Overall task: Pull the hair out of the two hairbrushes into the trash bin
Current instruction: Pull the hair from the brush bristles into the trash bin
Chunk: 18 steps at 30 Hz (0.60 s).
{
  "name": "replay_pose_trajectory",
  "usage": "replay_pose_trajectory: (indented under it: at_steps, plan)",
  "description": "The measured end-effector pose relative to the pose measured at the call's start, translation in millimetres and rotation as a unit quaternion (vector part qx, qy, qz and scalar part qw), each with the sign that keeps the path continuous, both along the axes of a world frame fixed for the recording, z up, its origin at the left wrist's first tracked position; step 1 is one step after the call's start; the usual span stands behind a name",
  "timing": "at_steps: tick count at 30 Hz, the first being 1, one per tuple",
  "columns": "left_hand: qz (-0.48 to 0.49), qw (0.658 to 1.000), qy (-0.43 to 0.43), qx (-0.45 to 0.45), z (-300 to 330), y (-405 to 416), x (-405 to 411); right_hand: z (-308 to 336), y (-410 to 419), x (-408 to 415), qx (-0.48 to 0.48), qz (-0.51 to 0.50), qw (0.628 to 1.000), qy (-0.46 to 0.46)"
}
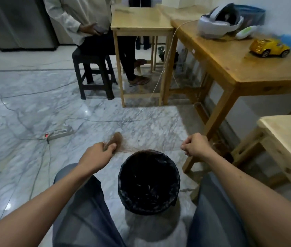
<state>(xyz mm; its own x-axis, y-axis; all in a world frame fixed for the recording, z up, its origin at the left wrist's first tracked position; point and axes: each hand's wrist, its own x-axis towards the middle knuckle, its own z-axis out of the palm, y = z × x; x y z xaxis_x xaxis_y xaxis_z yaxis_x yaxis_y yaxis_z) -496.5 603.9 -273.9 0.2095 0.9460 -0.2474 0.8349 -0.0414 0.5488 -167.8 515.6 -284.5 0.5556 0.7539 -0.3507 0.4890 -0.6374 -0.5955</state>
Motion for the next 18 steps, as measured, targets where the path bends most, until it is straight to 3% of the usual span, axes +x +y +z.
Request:
replay_pose_trajectory:
  at_steps: [2, 5, 7, 12, 18]
  plan:
    - [-0.002, 1.000, -0.004, -0.001, -2, -3, 1, -6, 2, -4, -0.031, 0.016, 0.999, 0.021]
    - [-0.019, 0.999, -0.022, -0.015, -3, -13, 10, -3, 4, -18, -0.087, 0.142, 0.985, 0.048]
    - [-0.031, 0.998, -0.044, -0.026, 0, -18, 17, 1, 6, -31, -0.060, 0.190, 0.975, 0.096]
    - [-0.057, 0.996, -0.065, -0.005, 5, -36, 35, 4, 8, -63, 0.043, 0.188, 0.939, 0.284]
    - [-0.050, 0.997, -0.057, 0.002, 0, -41, 38, -4, 9, -69, 0.130, 0.079, 0.949, 0.276]
